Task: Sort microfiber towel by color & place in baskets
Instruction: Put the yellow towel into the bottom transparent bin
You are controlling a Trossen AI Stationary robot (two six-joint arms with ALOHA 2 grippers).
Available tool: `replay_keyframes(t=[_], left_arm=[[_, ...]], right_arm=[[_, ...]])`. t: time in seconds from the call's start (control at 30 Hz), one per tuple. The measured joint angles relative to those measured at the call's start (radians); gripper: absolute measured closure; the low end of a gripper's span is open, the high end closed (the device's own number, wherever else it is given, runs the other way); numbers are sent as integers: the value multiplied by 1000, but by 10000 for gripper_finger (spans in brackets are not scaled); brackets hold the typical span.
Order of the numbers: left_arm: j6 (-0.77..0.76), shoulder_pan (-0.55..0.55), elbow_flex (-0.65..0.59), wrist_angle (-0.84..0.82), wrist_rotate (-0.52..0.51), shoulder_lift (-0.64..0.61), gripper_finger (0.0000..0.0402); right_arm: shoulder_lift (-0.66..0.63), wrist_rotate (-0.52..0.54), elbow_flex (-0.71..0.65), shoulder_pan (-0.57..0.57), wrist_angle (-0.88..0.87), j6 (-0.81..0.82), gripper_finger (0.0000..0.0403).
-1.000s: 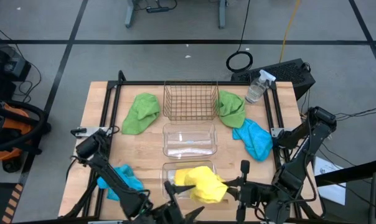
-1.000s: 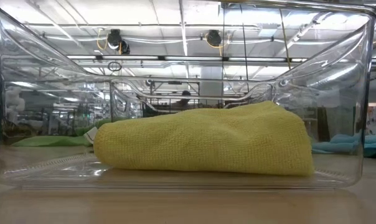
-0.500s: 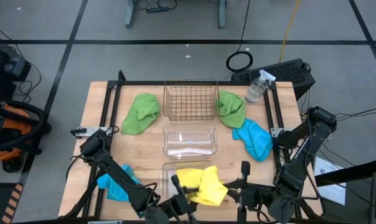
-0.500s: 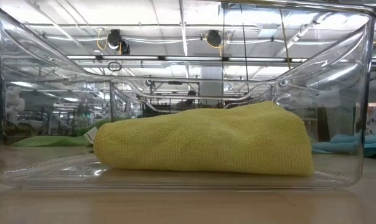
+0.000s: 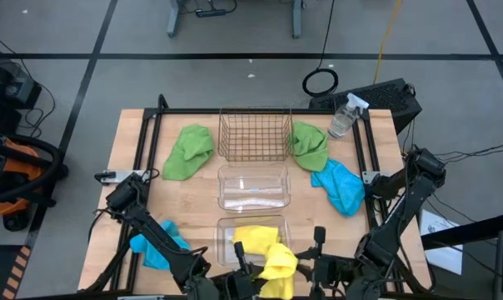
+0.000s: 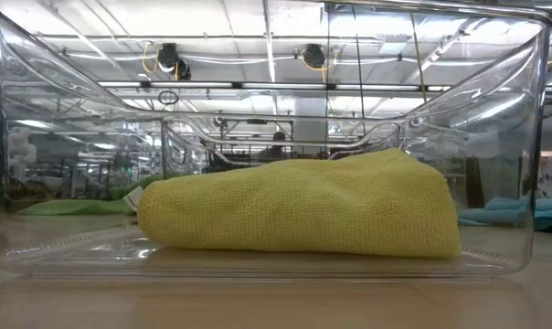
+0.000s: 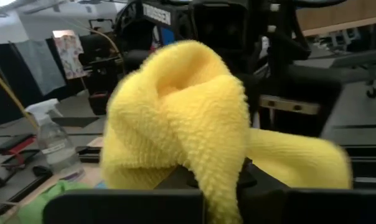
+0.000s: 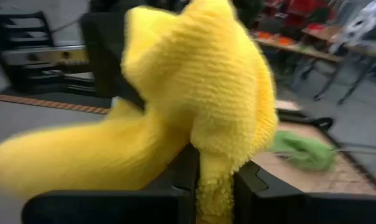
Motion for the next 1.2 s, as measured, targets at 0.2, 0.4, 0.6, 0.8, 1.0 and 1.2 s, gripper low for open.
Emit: replay_keyframes(t=[0.2, 0.4, 0.6, 0.8, 1.0, 1.2], left_arm=[[22, 7, 0, 12, -4, 0, 390], [24, 7, 0, 16, 43, 0, 389], [65, -6, 2, 59, 53, 0, 389], [96, -4, 2, 67, 14, 0, 389], [144, -3, 2, 83, -127, -2, 389], [143, 14, 2, 136, -129, -2, 389]], right_arm=[[9, -149, 0, 0, -2, 75, 331], [9, -163, 0, 8, -44, 101, 294], [10, -159, -1, 21, -100, 123, 231], [10, 34, -1, 76, -174, 128, 166], [10, 244, -2, 179, -209, 120, 121], [10, 408, -2, 242, -191, 84, 107]])
